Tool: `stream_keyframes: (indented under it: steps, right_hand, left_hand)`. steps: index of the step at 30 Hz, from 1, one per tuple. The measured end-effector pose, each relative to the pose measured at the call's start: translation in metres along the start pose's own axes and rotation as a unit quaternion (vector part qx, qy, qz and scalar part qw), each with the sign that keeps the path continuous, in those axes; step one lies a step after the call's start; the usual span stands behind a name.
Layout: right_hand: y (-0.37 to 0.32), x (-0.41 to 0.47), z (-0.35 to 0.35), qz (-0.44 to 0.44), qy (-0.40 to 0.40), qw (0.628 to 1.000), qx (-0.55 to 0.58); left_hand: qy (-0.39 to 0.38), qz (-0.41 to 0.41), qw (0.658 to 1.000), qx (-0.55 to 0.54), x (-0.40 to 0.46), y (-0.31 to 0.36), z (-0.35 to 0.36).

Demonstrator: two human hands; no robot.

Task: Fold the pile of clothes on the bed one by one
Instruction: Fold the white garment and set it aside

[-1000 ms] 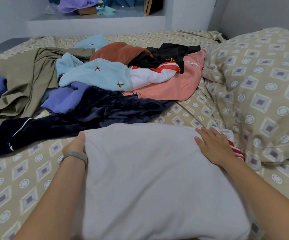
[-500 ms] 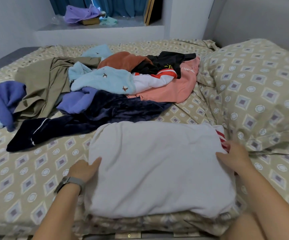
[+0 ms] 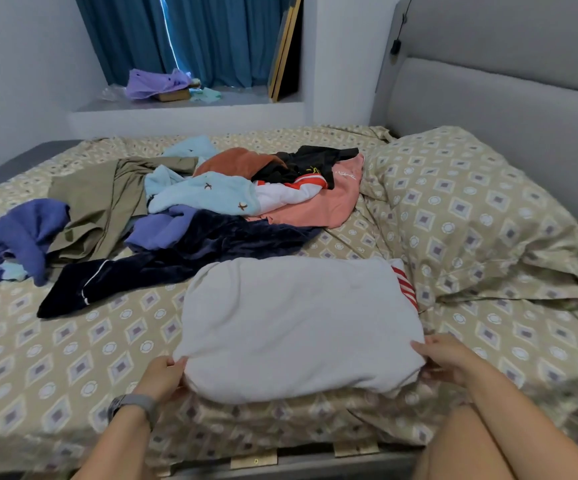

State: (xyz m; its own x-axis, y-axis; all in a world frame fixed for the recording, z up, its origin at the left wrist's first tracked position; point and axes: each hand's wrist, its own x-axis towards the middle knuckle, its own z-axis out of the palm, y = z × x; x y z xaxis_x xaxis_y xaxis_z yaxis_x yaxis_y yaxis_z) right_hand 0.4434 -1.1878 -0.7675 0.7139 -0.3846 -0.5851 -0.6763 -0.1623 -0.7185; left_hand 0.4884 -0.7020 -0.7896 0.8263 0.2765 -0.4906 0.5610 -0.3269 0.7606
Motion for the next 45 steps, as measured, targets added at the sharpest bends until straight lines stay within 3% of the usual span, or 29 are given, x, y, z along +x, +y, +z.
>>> stream_keyframes:
  steps: [3,7,13,16,21,24,26,28,30,34,37,41,45]
  right_hand:
    - [0.007,-0.002,-0.01,0.002,0.065,0.997,0.046]
    - [0.012,-0.013,-0.004,0.005,0.089,0.995,-0.048]
    - [0.004,-0.033,0.002,0.06,-0.053,0.993,-0.086]
    - [0.003,-0.031,-0.001,0.059,-0.056,0.987,-0.138]
    - [0.001,-0.029,0.01,0.05,0.025,0.974,-0.22]
    - [-0.007,-0.03,0.022,0.009,0.068,0.977,-0.204]
    - [-0.011,-0.023,0.025,0.012,0.073,0.992,-0.105]
    - [-0.016,-0.016,0.027,0.03,0.071,0.997,0.0]
    - [-0.023,-0.014,0.031,0.028,0.066,0.995,0.063]
    - [-0.028,-0.013,0.038,0.017,0.074,0.993,0.094]
    - [-0.03,-0.01,0.037,0.02,0.055,0.989,0.135]
    - [-0.043,-0.01,0.031,0.067,-0.033,0.975,0.21]
    - [-0.048,-0.005,0.033,0.088,-0.063,0.969,0.223]
  left_hand:
    - [0.049,-0.049,0.998,0.01,-0.001,-0.006,-0.005]
    - [0.085,-0.029,0.991,0.103,-0.034,0.011,-0.001]
    - [-0.085,-0.067,0.994,0.029,-0.039,0.004,0.001]
    - [-0.111,-0.052,0.99,0.069,-0.036,-0.003,-0.009]
    - [-0.034,-0.011,0.964,0.262,-0.033,-0.002,0.002]
    - [0.095,0.028,0.953,0.287,-0.04,0.005,0.014]
    - [0.189,0.122,0.95,0.216,-0.043,0.013,0.017]
    - [0.215,0.284,0.919,0.17,-0.049,0.026,0.024]
    - [0.159,0.405,0.881,0.184,-0.057,0.037,0.039]
    - [0.012,0.472,0.848,0.238,-0.061,0.048,0.074]
    - [-0.084,0.482,0.825,0.284,-0.064,0.059,0.109]
    - [-0.091,0.473,0.764,0.43,-0.059,0.036,0.156]
    - [-0.199,0.403,0.746,0.492,-0.061,0.025,0.166]
